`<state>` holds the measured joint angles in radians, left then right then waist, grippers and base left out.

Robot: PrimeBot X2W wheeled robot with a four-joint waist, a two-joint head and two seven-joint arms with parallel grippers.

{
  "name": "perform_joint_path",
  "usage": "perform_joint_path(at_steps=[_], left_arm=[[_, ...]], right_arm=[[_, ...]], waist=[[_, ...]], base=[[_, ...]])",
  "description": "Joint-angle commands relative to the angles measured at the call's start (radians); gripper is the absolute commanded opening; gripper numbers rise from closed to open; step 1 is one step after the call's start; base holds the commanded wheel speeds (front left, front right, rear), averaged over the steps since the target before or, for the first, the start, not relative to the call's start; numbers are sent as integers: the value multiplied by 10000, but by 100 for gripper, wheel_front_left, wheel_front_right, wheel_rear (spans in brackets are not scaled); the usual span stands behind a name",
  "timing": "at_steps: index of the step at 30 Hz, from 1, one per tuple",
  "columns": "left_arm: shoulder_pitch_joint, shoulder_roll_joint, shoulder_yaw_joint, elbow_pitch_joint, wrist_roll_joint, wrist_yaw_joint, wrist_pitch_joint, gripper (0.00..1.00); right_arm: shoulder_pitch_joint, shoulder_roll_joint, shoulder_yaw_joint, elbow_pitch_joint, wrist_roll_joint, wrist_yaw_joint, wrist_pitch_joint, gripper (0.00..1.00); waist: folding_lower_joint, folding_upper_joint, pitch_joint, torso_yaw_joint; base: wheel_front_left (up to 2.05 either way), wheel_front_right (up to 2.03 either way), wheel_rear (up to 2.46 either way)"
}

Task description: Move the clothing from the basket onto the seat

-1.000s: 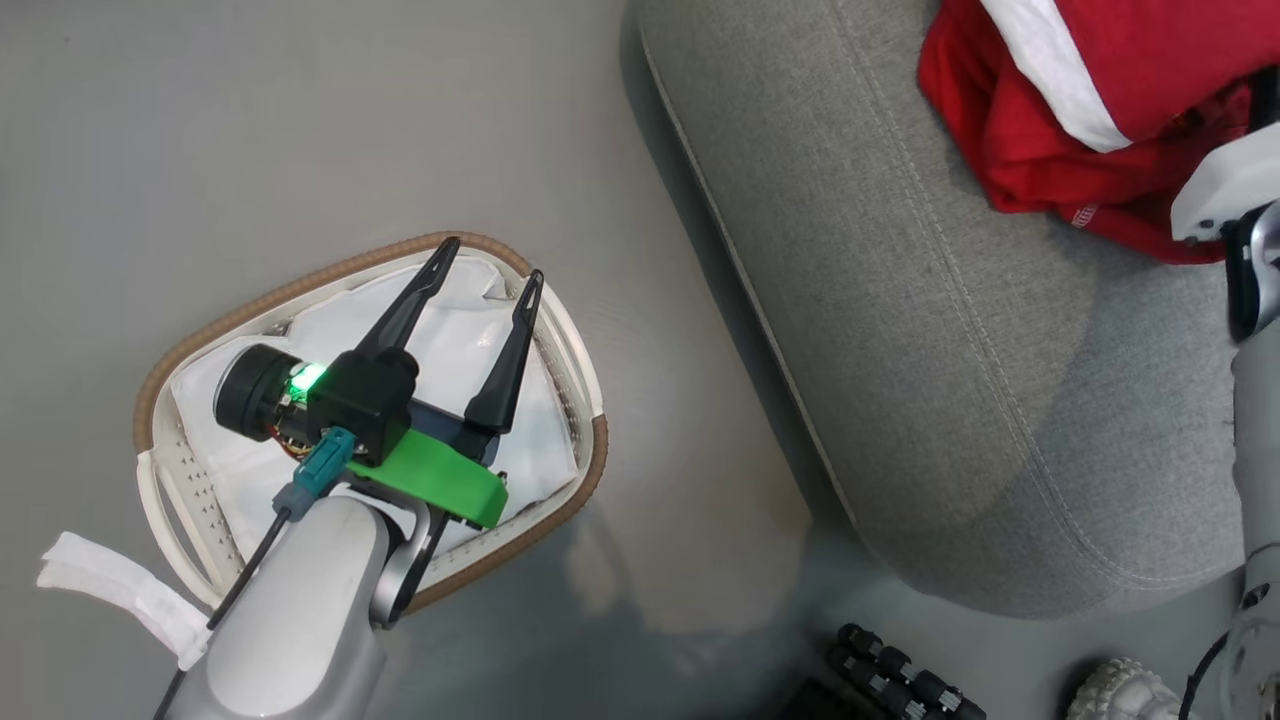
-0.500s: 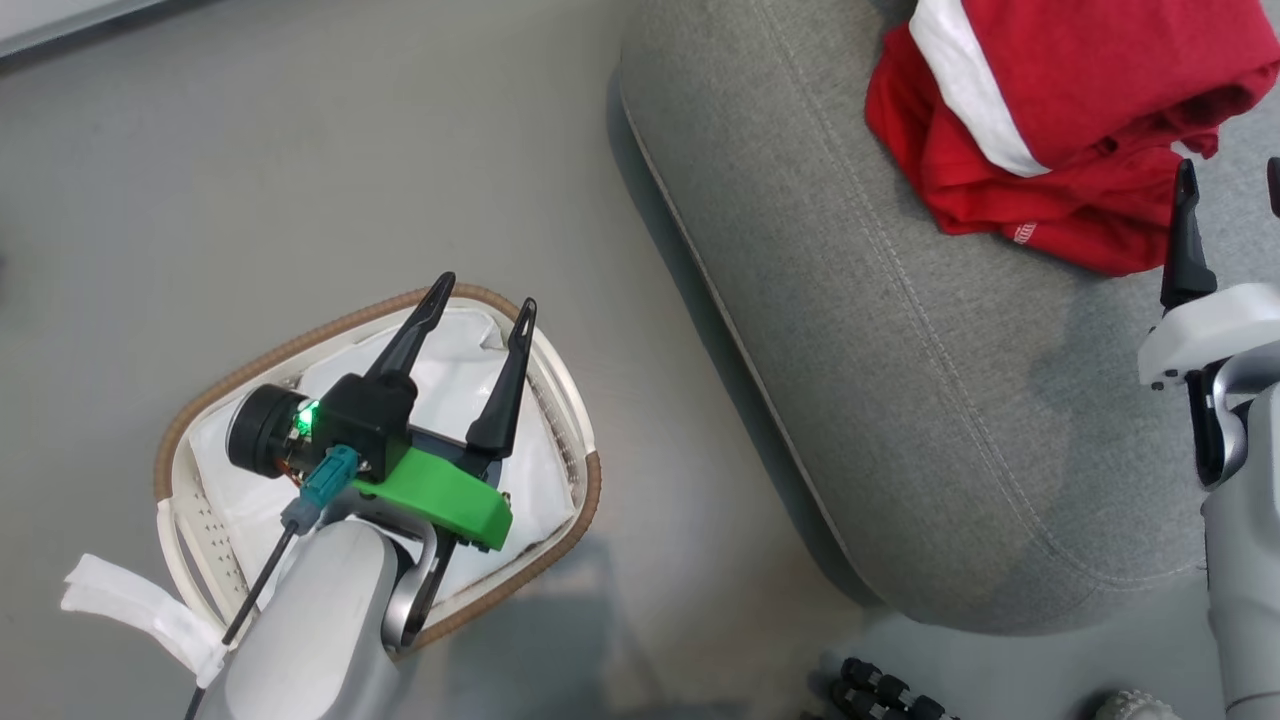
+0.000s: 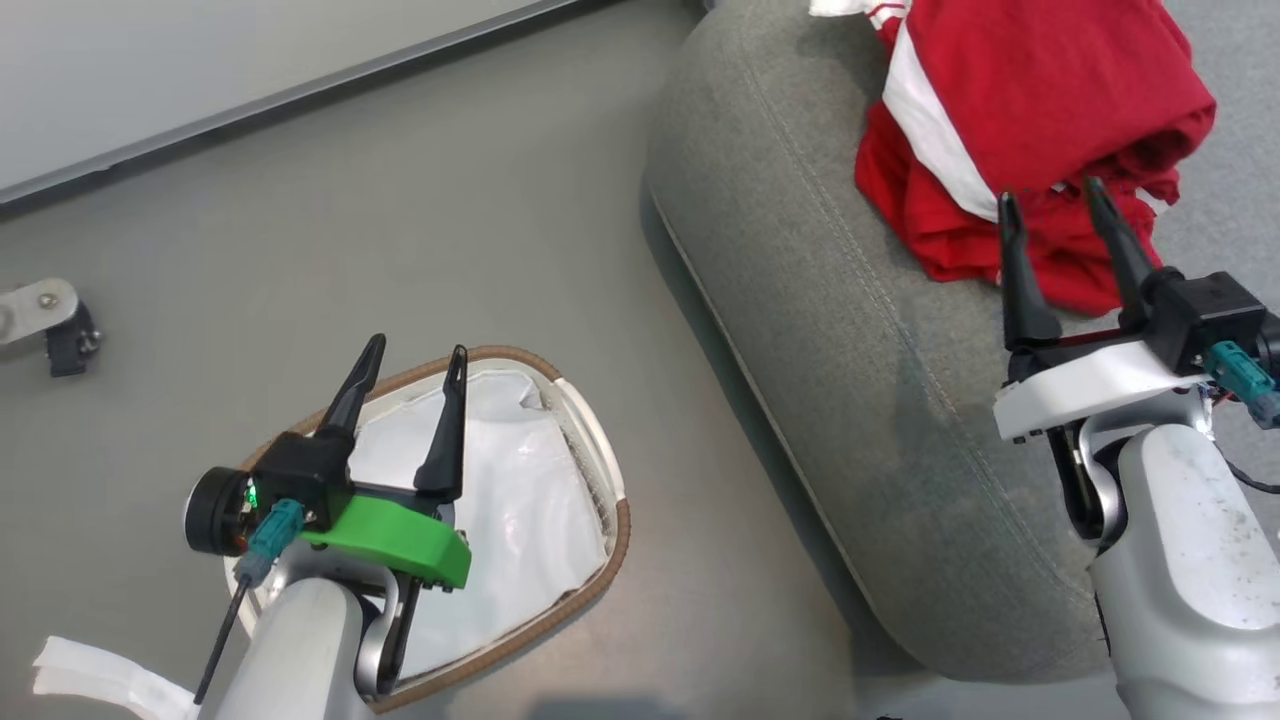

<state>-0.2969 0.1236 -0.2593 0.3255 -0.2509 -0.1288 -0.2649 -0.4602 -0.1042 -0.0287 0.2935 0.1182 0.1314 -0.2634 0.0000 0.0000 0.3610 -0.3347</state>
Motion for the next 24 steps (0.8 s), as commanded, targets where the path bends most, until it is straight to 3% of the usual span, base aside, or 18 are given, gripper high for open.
perform_joint_path(at_steps=[1,14,24], left_arm=[[206,-48,136,10,63,-27,11,100],[1315,-582,1933,537,640,148,11,100],[2040,-716,2722,773,729,224,11,100]], right_arm=[[158,-14,73,-64,106,-13,-18,100],[926,447,524,328,254,-13,-18,100],[1793,510,705,681,195,-13,-18,100]], waist=[[0,0,-411,594],[0,0,-1375,2338],[0,0,-2163,3019]], base=[[0,0,0],[0,0,0],[0,0,0]])
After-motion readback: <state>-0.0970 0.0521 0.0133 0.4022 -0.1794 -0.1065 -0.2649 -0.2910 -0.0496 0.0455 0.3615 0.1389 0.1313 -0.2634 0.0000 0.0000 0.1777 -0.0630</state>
